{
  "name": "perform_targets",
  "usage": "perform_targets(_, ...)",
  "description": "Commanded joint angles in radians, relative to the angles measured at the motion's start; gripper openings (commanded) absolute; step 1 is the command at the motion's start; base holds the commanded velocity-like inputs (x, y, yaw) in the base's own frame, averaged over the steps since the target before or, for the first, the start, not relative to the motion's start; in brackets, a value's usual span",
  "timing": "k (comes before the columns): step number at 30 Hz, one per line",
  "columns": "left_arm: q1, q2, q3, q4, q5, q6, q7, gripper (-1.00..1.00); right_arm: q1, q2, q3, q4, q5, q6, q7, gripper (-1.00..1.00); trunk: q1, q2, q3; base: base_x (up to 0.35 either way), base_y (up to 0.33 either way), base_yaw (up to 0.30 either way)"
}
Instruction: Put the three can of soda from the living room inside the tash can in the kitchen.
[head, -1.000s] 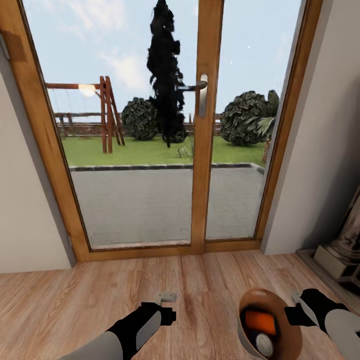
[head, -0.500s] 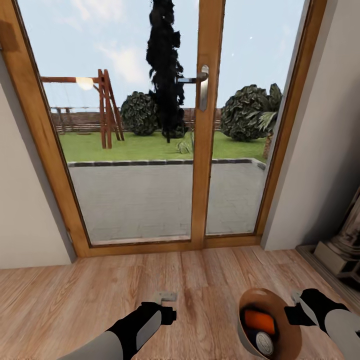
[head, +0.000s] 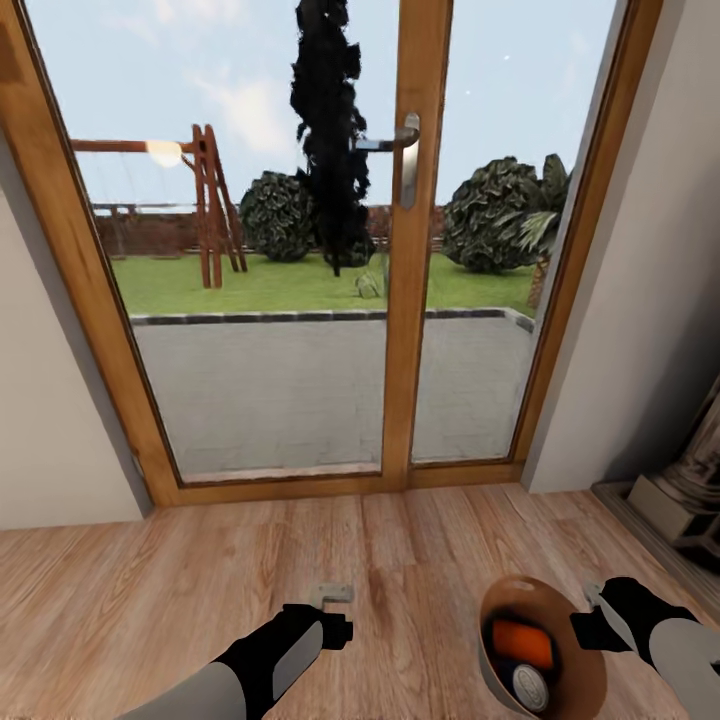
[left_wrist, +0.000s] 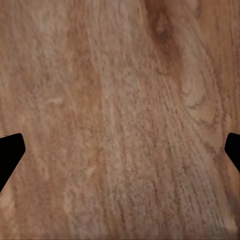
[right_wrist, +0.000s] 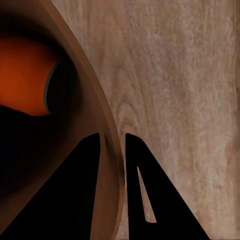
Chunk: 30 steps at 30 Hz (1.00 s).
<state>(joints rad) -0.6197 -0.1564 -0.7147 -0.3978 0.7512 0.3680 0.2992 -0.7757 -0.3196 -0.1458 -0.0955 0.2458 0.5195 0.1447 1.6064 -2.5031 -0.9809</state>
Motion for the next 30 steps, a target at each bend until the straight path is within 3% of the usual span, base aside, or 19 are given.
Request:
perform_targets(1,0.000,0.000,0.000,0.000,0.000,0.000,0.000,1.00,0.000,0.000,-0.008,0.000,-0.010,0.000,0.001,-1.00,0.000,0.000,-0.004,0.000,0.000,0.000)
perform_targets(11,0.000,0.000,0.000,-0.001,-0.001,-0.001,-0.001,1.00,0.000,0.000,-0.008,-0.001,-0.009,-0.019,-0.002,-1.00,0.005,-0.003,-0.043,0.000,0.000,0.000)
perform_targets(20,0.000,0.000,0.000,-0.001,-0.001,0.000,-0.002,1.00,0.000,0.000,-0.008,0.000,-0.010,-0.045,-0.002,-1.00,0.005,-0.003,-0.043,0.000,0.000,0.000)
perform_targets(26,0.000,0.000,-0.001,-0.001,-0.001,0.000,-0.002,1.00,0.000,0.000,-0.008,-0.001,-0.010,-0.049,-0.002,-1.00,0.008,-0.004,-0.066,0.000,0.000,0.000)
perform_targets(30,0.000,0.000,0.000,-0.001,-0.001,-0.001,-0.003,1.00,0.000,0.000,-0.008,-0.001,-0.010,-0.050,-0.002,-1.00,0.008,-0.004,-0.066,0.000,0.000,0.000)
